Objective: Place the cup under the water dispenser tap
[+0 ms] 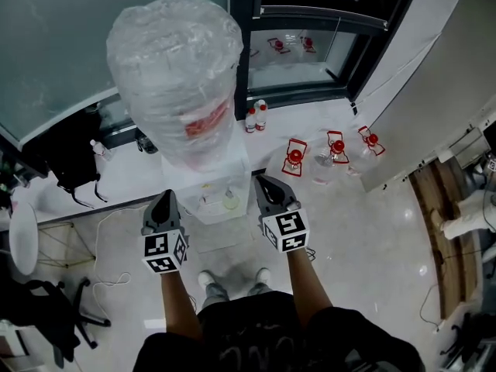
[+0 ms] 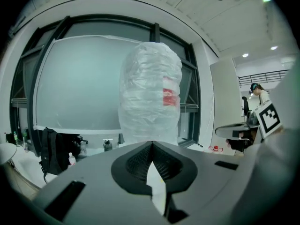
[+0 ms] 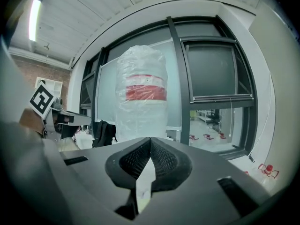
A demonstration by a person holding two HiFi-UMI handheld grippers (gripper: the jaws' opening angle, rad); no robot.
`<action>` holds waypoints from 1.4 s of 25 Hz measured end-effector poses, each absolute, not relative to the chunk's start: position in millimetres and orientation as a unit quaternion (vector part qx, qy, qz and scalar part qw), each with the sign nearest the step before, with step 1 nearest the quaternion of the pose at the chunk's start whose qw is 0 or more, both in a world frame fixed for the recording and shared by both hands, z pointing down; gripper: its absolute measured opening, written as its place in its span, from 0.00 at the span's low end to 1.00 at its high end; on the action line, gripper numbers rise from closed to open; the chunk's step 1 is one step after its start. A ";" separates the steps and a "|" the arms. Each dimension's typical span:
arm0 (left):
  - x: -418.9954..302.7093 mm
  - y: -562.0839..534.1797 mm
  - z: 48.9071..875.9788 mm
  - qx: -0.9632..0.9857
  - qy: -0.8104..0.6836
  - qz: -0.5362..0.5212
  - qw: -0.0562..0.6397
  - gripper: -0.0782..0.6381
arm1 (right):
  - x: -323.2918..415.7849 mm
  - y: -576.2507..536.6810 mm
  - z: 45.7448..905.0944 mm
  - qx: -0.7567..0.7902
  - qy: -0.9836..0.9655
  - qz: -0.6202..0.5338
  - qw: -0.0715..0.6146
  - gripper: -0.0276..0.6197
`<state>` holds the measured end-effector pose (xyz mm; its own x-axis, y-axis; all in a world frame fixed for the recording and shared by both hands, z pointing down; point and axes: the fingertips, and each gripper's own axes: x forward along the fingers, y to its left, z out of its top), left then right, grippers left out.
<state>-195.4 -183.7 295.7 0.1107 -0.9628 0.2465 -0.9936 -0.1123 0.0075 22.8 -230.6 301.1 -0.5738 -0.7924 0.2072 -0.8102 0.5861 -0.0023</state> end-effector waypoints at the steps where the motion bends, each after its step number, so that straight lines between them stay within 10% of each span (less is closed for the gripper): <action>1: -195.1 -183.2 291.2 0.741 -0.660 0.091 0.082 0.12 | 22.8 -230.8 296.8 0.451 -0.886 0.046 0.091 0.06; 35: -211.1 -182.6 228.0 0.737 -0.671 0.072 0.035 0.12 | 10.1 -244.6 232.9 0.462 -0.885 0.004 0.055 0.06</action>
<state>-211.1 -182.6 228.0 0.0886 -0.9843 0.1527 -0.9943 -0.0965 -0.0456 10.1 -244.6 232.9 -0.5666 -0.8179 0.1002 -0.8186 0.5726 0.0445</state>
